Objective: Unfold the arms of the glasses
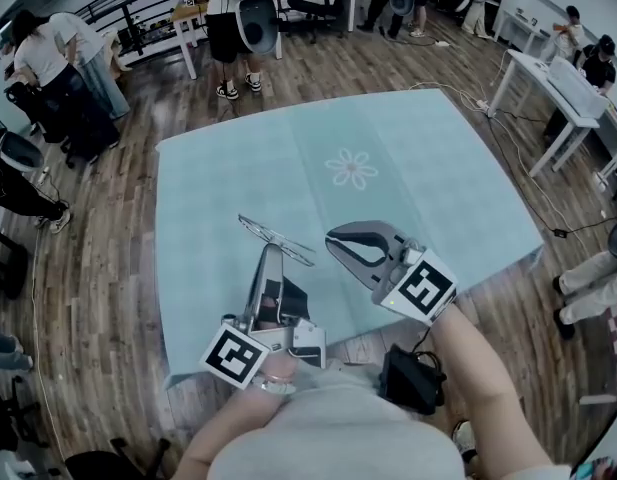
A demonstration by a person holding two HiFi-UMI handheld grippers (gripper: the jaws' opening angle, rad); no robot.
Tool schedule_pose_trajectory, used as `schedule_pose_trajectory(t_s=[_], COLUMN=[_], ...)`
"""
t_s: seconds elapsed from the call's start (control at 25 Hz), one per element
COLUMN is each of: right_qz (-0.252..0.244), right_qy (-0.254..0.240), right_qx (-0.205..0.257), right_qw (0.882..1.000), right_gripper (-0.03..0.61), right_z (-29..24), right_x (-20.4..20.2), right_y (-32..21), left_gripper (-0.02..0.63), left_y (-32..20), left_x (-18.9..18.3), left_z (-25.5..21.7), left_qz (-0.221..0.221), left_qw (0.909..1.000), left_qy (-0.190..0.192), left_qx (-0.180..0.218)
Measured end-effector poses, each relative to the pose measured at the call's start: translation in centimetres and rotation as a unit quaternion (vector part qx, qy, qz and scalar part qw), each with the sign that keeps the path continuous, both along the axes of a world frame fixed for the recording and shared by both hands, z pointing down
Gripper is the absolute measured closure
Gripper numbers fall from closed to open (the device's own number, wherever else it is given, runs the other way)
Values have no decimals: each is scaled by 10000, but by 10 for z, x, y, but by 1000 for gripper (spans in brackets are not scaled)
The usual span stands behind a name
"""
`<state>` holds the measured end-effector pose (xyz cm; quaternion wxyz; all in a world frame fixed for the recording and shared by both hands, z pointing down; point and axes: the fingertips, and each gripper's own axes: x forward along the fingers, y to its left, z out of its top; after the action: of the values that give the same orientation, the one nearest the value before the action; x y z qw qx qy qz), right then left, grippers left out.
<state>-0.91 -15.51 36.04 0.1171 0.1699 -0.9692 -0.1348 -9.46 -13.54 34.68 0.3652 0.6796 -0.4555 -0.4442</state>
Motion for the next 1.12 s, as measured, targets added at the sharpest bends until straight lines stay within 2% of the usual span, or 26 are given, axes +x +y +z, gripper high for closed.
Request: schedule_pose_trajectory(t_s=[0.04,0.12,0.16,0.28,0.64,0.68,0.76,1.12], right_qz=[-104,-245,-263,-192,13,54,118,275], right_qy=[108,372,491,644,366,316,236,63], right_qx=[-30,-81,-73,46,-23,-22,-25,-47], right_qw=[9999,9990,9984,9977,9993,9995,9996,9996], right_gripper=[563,452,440,447,469,478,560,560], right_z=[3,11,15,24,34,34,35,33], right_x=[0,-3,-4,-9,-18,-18,-18,-16], right_y=[3,11,14,18,20,20,19,15], left_gripper=[603,603,603,603,603,603,603,603], left_y=[0,2,3,4,6,6,6,6], left_x=[-1,-4,-4,-4,-2,-1,-1,-3], left_z=[-1,-3,-4,-5,-3,-2,-2,-1], left_qz=[-8,-18,-15,19,92,97,100,235], left_qw=[10000,10000,10000,10000,9999,9999,9999,9996], left_qy=[-9,-24,-20,-29,30,47,63,76], left_qx=[-6,0,-4,-18,-67,-85,-101,-117])
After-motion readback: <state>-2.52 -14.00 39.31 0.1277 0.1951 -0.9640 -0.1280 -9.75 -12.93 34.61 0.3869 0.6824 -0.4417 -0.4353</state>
